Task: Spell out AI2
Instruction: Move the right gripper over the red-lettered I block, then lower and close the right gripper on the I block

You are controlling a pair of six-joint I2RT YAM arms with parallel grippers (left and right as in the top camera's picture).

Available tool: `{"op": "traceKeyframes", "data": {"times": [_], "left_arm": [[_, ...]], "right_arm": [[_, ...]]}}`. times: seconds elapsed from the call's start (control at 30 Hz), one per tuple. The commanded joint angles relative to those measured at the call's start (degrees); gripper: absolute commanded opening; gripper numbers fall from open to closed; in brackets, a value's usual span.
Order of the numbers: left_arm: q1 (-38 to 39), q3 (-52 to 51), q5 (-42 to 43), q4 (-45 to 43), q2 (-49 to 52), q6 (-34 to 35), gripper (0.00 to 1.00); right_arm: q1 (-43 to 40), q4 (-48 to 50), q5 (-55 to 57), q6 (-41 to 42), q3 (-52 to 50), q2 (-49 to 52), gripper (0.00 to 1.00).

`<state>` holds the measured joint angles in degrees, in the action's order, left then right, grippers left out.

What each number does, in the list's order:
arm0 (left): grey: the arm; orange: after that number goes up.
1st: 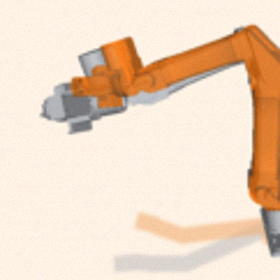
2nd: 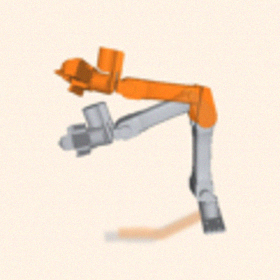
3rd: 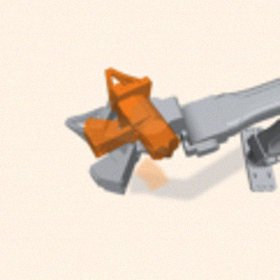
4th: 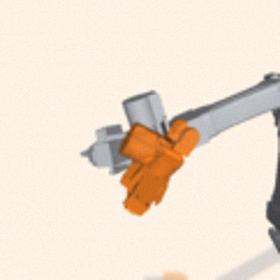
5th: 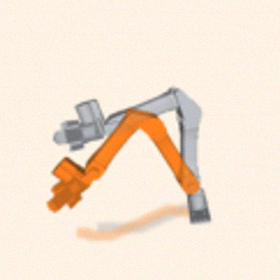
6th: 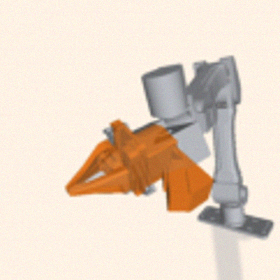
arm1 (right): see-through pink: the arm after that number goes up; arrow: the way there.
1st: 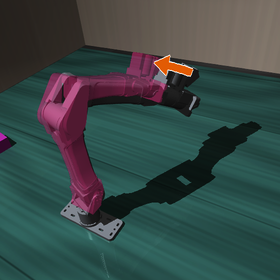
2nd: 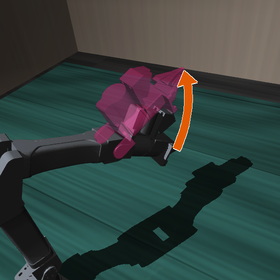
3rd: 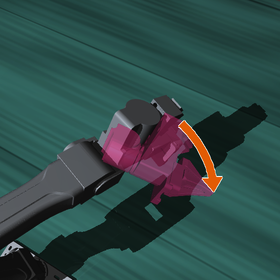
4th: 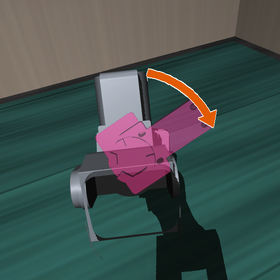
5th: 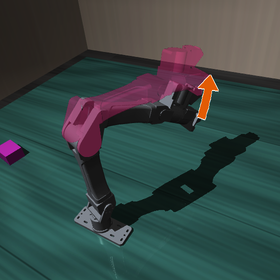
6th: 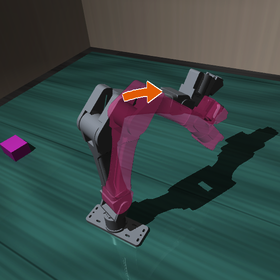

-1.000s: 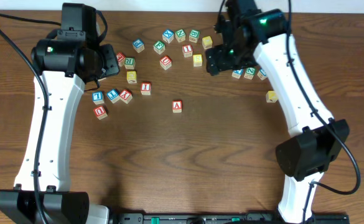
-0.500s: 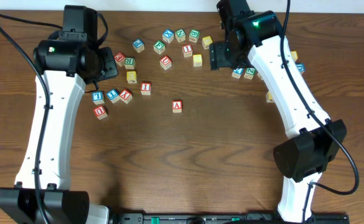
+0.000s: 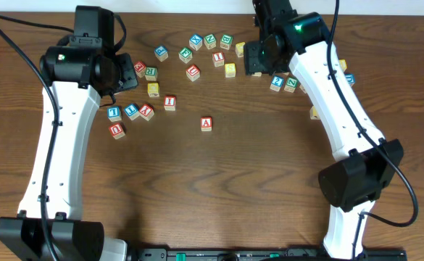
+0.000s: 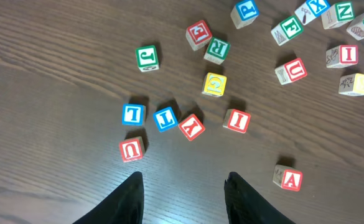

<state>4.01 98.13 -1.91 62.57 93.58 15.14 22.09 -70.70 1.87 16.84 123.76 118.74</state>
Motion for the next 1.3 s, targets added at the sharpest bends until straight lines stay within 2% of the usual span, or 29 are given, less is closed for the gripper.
{"op": "traceKeyframes", "data": {"times": [0.0, 0.27, 0.4, 0.67, 0.97, 1.27], "left_arm": [[-0.1, -0.5, -1.1, -0.4, 0.7, -0.5, 0.42], [-0.1, -0.5, -0.1, -0.5, 0.7, 0.4, 0.42], [-0.1, -0.5, -0.1, -0.5, 0.7, 0.3, 0.42], [-0.1, -0.5, -0.1, -0.4, 0.7, 0.4, 0.42], [-0.1, -0.5, -0.1, 0.0, 0.7, 0.3, 0.42], [-0.1, -0.5, -0.1, 0.0, 0.7, 0.4, 0.42]], "right_arm": [[-0.4, -0.1, -2.5, -3.5, 5.8, 3.5, 0.61], [0.4, 2.1, -2.7, -6.9, 18.4, 15.5, 0.63], [1.9, 9.4, -2.3, -10.3, 18.6, 20.1, 0.61], [4.4, 19.0, 0.7, -11.6, 18.6, 27.2, 0.59], [5.1, 21.6, 6.2, -8.7, 18.5, 34.1, 0.58], [5.2, 25.4, 6.7, -8.1, 17.6, 34.2, 0.61]]}}
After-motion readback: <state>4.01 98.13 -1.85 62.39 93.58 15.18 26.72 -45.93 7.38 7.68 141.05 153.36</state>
